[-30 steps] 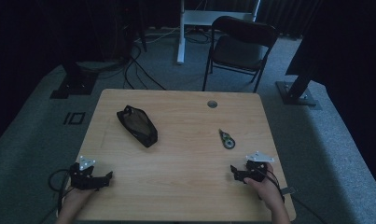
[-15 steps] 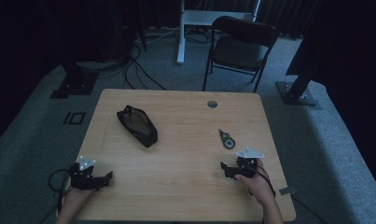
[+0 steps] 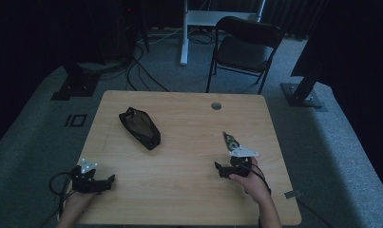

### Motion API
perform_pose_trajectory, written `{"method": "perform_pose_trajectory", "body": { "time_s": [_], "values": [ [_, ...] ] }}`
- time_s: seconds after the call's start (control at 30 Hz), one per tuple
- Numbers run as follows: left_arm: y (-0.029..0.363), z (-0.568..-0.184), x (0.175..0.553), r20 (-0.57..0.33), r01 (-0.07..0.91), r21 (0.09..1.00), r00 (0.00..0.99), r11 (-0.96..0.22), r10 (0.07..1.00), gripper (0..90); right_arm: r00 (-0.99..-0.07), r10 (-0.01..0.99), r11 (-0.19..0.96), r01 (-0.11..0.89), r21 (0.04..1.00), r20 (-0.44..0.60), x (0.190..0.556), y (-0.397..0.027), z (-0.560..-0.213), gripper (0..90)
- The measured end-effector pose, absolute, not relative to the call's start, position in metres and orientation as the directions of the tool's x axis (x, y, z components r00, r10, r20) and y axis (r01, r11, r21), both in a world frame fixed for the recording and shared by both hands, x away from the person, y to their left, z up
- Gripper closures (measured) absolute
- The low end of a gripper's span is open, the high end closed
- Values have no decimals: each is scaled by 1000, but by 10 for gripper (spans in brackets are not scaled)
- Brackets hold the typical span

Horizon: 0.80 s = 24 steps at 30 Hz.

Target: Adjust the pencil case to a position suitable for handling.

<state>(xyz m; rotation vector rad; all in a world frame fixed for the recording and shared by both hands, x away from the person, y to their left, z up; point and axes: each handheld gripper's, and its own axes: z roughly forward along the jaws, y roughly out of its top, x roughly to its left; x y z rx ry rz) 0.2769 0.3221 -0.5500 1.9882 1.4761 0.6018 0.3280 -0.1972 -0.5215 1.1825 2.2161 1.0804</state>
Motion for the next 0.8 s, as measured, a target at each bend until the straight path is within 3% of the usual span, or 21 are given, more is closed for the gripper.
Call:
{"method": "perform_pose_trajectory", "body": {
  "time_s": [0.8],
  "values": [
    [322, -550, 277, 13, 695, 687, 284, -215, 959, 1, -627, 779, 372, 483, 792, 17, 348, -142, -523, 141]
  ]
}}
